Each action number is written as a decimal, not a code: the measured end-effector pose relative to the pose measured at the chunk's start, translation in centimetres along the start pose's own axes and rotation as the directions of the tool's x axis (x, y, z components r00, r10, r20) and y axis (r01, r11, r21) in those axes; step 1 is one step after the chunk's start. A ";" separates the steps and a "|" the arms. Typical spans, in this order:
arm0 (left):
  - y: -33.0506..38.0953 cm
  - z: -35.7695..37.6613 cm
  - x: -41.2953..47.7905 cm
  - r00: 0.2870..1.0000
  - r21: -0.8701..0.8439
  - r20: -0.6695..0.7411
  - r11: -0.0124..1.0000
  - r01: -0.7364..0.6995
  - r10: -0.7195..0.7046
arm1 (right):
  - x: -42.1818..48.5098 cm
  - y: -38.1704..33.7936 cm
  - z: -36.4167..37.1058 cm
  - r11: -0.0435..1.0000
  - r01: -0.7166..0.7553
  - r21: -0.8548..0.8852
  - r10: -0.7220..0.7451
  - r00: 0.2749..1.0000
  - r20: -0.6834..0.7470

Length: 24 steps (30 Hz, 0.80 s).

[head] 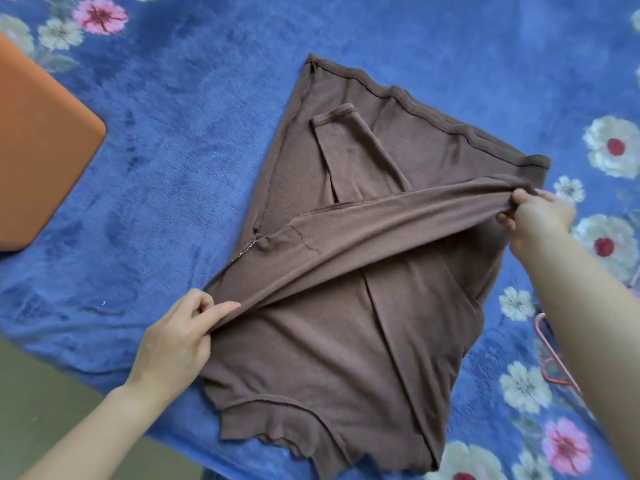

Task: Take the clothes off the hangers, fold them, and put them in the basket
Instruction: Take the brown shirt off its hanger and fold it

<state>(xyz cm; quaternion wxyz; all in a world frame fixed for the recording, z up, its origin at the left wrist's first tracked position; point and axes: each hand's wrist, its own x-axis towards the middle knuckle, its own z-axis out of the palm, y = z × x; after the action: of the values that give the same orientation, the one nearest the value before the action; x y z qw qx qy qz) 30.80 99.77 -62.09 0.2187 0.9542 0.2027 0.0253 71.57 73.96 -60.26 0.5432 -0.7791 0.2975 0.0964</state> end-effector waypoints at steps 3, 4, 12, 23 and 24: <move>-0.4 0.8 -1.2 0.984 0.073 0.140 0.990 -0.119 0.108 | -0.5 2.3 -1.5 0.852 0.125 -0.508 -0.146 0.989 -0.003; -0.6 1.2 -1.3 0.981 0.088 0.157 0.988 -0.124 0.109 | -1.4 3.0 -1.6 0.769 0.203 -0.606 -0.223 0.974 0.043; 1.1 1.4 -2.3 0.858 -0.261 0.069 0.821 0.508 -0.509 | -13.1 14.2 -8.3 0.725 0.376 -0.577 -0.369 0.919 0.136; 0.5 0.0 0.0 0.633 -0.456 0.419 0.452 0.766 -0.651 | -22.1 21.6 -12.3 0.933 -0.327 -0.148 0.346 0.930 0.124; 0.7 -0.4 -0.2 0.633 -0.507 0.428 0.409 0.759 -0.645 | -22.5 21.9 -12.2 0.920 -0.382 -0.088 0.391 0.910 0.137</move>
<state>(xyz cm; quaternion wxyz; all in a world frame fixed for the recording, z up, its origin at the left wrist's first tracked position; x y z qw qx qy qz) 30.82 99.26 -61.43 0.5392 0.6383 0.5435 -0.0797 38.93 65.88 -62.09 0.5110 -0.7111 0.4006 0.2696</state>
